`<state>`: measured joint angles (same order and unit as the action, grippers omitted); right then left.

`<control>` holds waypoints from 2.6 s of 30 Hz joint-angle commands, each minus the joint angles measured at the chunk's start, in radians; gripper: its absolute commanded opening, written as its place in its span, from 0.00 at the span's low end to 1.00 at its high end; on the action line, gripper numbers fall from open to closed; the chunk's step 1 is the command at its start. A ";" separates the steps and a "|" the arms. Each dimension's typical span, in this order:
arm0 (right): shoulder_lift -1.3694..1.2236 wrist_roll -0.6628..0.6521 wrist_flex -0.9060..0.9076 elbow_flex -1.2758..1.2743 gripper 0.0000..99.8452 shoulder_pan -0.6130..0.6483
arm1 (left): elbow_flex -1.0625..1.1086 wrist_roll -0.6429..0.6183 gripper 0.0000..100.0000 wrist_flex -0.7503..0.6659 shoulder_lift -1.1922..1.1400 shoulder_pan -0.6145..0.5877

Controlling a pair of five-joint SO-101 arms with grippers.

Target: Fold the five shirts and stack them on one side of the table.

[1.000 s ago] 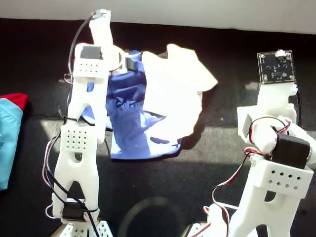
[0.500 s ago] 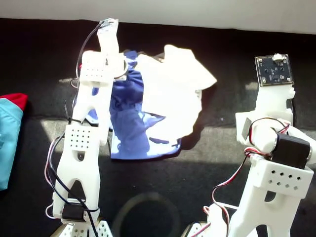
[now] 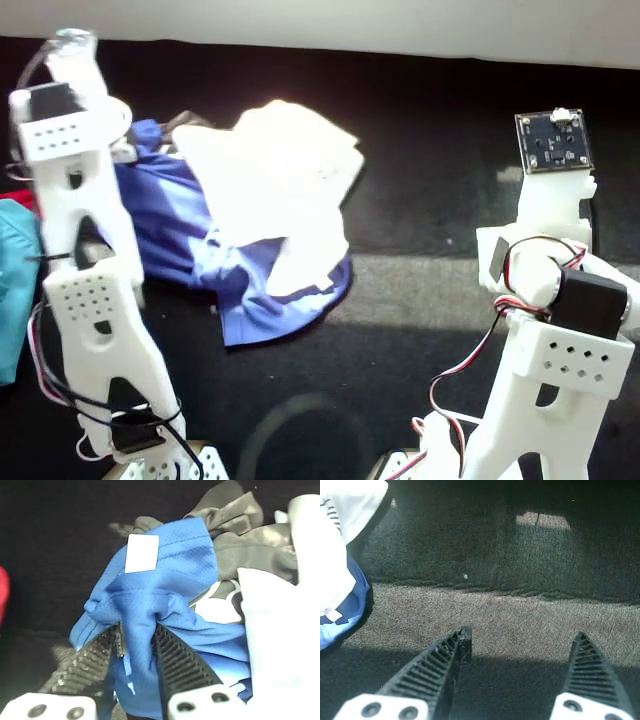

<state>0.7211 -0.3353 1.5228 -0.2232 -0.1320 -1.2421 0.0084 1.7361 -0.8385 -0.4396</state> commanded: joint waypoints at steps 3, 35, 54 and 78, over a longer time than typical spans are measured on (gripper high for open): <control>-0.004 0.009 -0.007 0.044 0.31 -0.004 | -0.005 0.101 0.01 0.026 0.349 -0.148; -1.227 0.313 -0.203 0.929 0.31 0.987 | 0.016 0.430 0.01 -0.592 0.361 -0.947; -1.438 0.315 -0.312 0.931 0.31 1.029 | 0.012 0.425 0.17 -0.203 0.097 -0.501; -1.280 0.313 -0.012 1.214 0.31 0.673 | -0.116 0.376 0.23 0.034 0.406 -0.248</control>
<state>-0.6383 -0.0253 1.4891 0.9214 0.5969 -1.4584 0.4196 1.7622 -0.5194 -0.7772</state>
